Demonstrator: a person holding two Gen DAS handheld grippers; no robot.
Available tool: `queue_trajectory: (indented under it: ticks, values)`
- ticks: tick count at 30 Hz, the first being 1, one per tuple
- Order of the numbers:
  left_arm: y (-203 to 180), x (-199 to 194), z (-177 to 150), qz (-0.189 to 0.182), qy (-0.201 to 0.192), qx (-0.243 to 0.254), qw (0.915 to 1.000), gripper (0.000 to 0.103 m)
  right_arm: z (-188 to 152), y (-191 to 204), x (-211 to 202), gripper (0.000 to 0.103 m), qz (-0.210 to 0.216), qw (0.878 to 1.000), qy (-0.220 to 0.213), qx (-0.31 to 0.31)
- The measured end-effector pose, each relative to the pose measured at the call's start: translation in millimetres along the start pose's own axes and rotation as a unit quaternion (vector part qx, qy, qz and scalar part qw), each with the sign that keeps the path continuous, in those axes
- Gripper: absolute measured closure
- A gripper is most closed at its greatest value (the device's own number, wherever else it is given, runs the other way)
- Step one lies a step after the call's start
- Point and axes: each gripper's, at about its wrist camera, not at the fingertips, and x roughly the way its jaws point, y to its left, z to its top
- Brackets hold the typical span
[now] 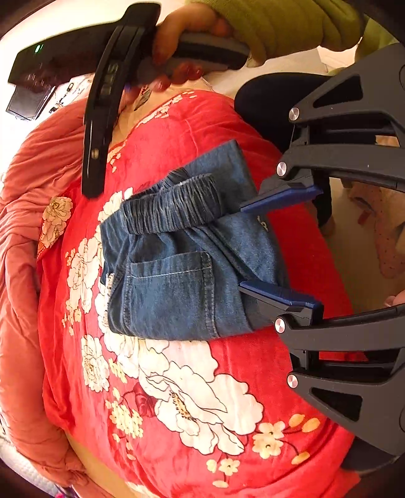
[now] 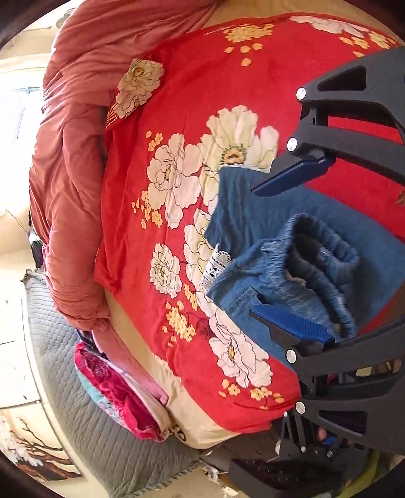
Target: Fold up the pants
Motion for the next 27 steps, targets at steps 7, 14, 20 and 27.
queue_trajectory:
  ticks: [7,14,20,27]
  values:
    - [3,2,-3,0.005,0.002,-0.007,1.0000,0.065,-20,3,-15,0.032,0.002,1.000,-0.009,0.014]
    - [1,-31,8,0.010,-0.031,-0.007,0.9994,0.054,-30,11,-41,0.032,-0.005,0.999,-0.036,0.019]
    - [-2,-52,18,0.022,-0.057,-0.004,0.9981,0.046,-38,11,-58,0.032,-0.009,0.998,-0.056,0.034]
    - [-3,-64,28,0.027,-0.075,-0.006,0.9968,0.033,-44,12,-73,0.008,-0.017,0.996,-0.076,0.049]
